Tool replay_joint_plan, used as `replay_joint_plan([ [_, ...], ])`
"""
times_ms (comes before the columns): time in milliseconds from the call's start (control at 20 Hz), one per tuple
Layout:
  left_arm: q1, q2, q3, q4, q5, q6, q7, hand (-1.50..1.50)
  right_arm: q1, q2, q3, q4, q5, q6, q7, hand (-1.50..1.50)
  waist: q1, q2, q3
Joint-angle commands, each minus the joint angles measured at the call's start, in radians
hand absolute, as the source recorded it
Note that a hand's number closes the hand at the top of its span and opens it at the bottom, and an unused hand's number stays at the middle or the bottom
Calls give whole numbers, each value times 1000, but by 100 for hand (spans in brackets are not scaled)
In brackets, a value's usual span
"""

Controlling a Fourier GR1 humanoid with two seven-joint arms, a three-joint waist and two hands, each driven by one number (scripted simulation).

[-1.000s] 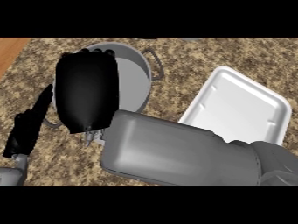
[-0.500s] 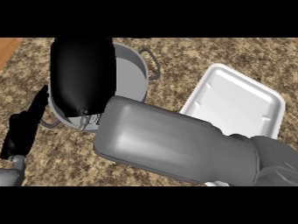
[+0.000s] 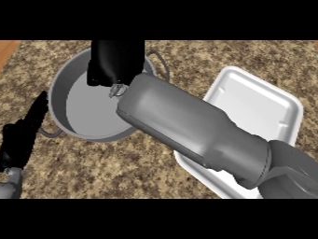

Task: Pick the lemon from the tray and place it in the pot

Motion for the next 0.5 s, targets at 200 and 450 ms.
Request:
replay_joint_plan([
  [200, -8, 3, 22, 5, 5, -15, -2, 0, -9, 7, -26, 296, -82, -108, -159, 150, 3, 9, 0],
  [450, -15, -17, -14, -6, -24, -8, 13, 0, 33, 7, -64, 354, -171, -173, -245, 150, 30, 21, 1],
])
